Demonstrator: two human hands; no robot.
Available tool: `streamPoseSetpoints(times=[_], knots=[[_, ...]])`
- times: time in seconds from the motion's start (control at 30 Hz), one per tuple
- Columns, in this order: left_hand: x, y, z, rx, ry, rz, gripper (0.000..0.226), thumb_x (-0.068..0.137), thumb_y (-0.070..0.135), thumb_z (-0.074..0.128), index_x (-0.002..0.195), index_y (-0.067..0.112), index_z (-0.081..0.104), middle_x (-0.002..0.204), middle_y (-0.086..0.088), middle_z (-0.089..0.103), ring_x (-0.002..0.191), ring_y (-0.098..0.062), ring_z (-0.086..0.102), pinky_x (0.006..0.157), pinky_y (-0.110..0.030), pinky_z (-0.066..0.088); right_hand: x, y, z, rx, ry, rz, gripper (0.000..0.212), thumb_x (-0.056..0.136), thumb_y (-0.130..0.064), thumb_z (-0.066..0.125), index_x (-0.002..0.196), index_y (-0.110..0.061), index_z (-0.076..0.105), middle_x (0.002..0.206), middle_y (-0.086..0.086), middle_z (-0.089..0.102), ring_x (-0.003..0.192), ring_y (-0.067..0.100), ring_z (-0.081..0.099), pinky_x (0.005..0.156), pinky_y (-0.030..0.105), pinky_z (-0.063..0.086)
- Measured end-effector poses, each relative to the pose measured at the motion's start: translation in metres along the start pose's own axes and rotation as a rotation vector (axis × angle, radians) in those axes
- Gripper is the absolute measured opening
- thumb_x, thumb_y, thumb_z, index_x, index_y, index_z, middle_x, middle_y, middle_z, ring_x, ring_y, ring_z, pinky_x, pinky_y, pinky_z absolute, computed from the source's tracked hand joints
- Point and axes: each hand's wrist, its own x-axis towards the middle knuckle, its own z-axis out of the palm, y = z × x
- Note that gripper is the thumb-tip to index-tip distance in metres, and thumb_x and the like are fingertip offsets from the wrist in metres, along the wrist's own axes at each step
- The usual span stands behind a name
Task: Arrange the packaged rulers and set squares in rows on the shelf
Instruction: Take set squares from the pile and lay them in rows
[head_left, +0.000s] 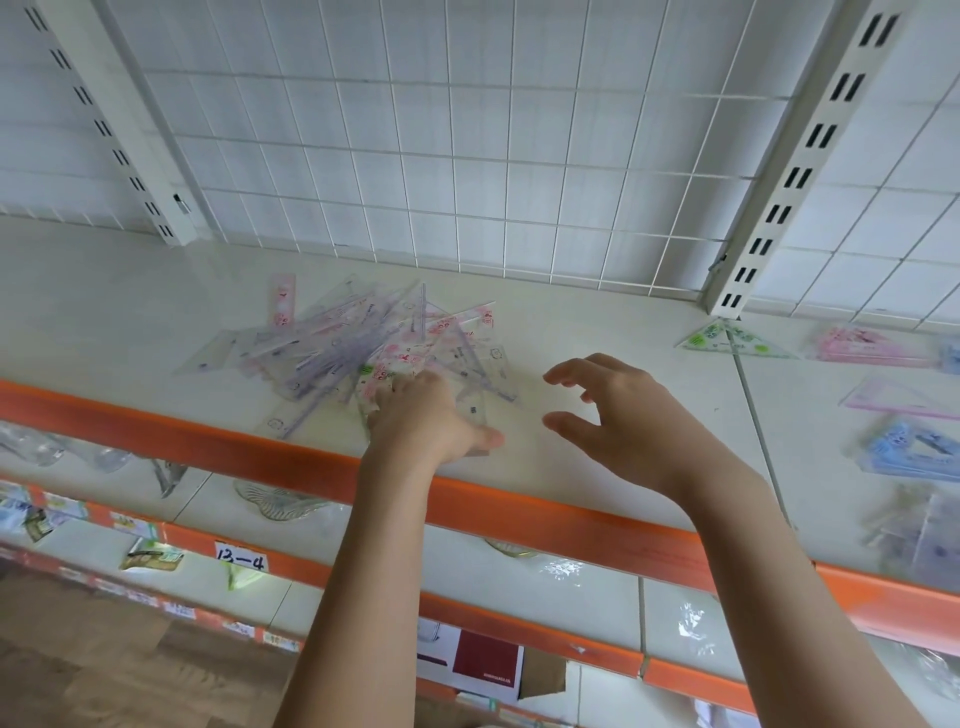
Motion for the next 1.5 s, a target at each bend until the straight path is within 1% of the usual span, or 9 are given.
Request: streamPoseSetpoints(times=[0.23,0.43,0.57,0.77,0.9,1.07,1.33,1.43,1.5], knots=[[-0.001,-0.002,-0.002,-0.14,-0.038,0.03,0.076,0.065,0.046,0.08,0.125,0.015,0.046,0.132,-0.009,0.044,0.127,-0.029,0.036,0.106,-0.044,0.033,-0.006,0.008,-0.001,0.007,-0.011,0.011,0.039,0.09,-0.036,0.058,0.128,-0.026,0.052,0.122,-0.004,0.054,0.106,0.017,0.056,0.088,0.034,0.047],[-0.003,-0.014,-0.007,-0.33,0.171,0.24,0.035,0.084,0.024,0.062,0.063,0.024,0.035,0.079,0.004,0.056,0.077,-0.022,0.056,0.066,-0.028,0.039,0.009,0.003,-0.004,0.009,-0.026,-0.016,0.037,0.09,-0.036,0.057,0.125,-0.024,0.054,0.119,-0.003,0.057,0.104,0.015,0.056,0.088,0.031,0.046],[-0.006,-0.027,-0.02,-0.592,0.295,0.219,0.02,0.091,0.025,0.054,0.072,0.026,0.046,0.078,0.007,0.06,0.07,-0.023,0.067,0.068,-0.042,0.056,0.039,-0.01,0.001,0.048,-0.071,-0.006,0.033,0.09,-0.036,0.058,0.119,-0.02,0.059,0.113,0.0,0.061,0.098,0.016,0.056,0.083,0.026,0.042],[-0.021,-0.049,-0.034,-0.626,0.395,0.147,0.012,0.096,0.03,0.047,0.097,0.019,0.048,0.077,0.001,0.064,0.032,-0.007,0.052,0.039,-0.013,0.038,0.088,-0.039,0.021,0.031,-0.08,0.126,0.046,0.086,-0.046,0.059,0.111,-0.008,0.06,0.114,0.007,0.062,0.108,0.024,0.055,0.083,0.03,0.043],[-0.026,-0.063,-0.042,-0.559,0.461,0.163,0.019,0.092,0.032,0.053,0.103,0.017,0.051,0.071,-0.002,0.06,0.041,-0.009,0.052,0.048,-0.02,0.043,0.109,-0.049,0.037,-0.032,-0.102,0.24,0.055,0.075,-0.063,0.064,0.072,-0.009,0.048,0.104,0.011,0.055,0.095,0.027,0.053,0.07,0.031,0.038],[-0.033,-0.074,-0.047,-0.538,0.479,0.155,0.021,0.093,0.035,0.051,0.102,0.016,0.05,0.069,-0.001,0.059,0.051,-0.015,0.062,0.053,-0.021,0.043,0.127,-0.053,0.052,-0.075,-0.223,0.34,0.087,0.062,-0.071,0.068,0.121,-0.009,0.054,0.127,0.013,0.052,0.119,0.029,0.046,0.092,0.037,0.042],[-0.026,-0.071,-0.05,-0.648,0.571,0.258,0.033,0.093,0.019,0.049,0.062,0.018,0.041,0.059,0.005,0.049,0.066,-0.018,0.051,0.058,-0.026,0.035,0.123,-0.053,0.047,0.294,-0.086,0.319,0.017,0.079,-0.013,0.068,0.083,-0.013,0.051,0.095,0.011,0.06,0.088,0.027,0.059,0.074,0.031,0.048],[-0.02,-0.061,-0.045,-0.767,0.487,0.314,0.007,0.089,0.02,0.056,0.089,0.012,0.055,0.075,-0.006,0.061,0.073,-0.022,0.06,0.07,-0.037,0.049,0.104,-0.045,0.041,0.501,0.035,0.28,0.021,0.082,0.0,0.057,0.083,-0.019,0.048,0.098,0.012,0.064,0.091,0.032,0.065,0.083,0.042,0.054],[-0.022,-0.046,-0.041,-0.919,0.384,0.308,0.042,0.09,0.012,0.059,0.128,0.022,0.047,0.093,0.004,0.066,0.082,-0.019,0.067,0.077,-0.037,0.056,0.087,-0.038,0.032,0.616,0.081,0.261,0.037,0.082,0.005,0.054,0.114,-0.012,0.045,0.09,0.009,0.066,0.082,0.032,0.067,0.08,0.044,0.056]])
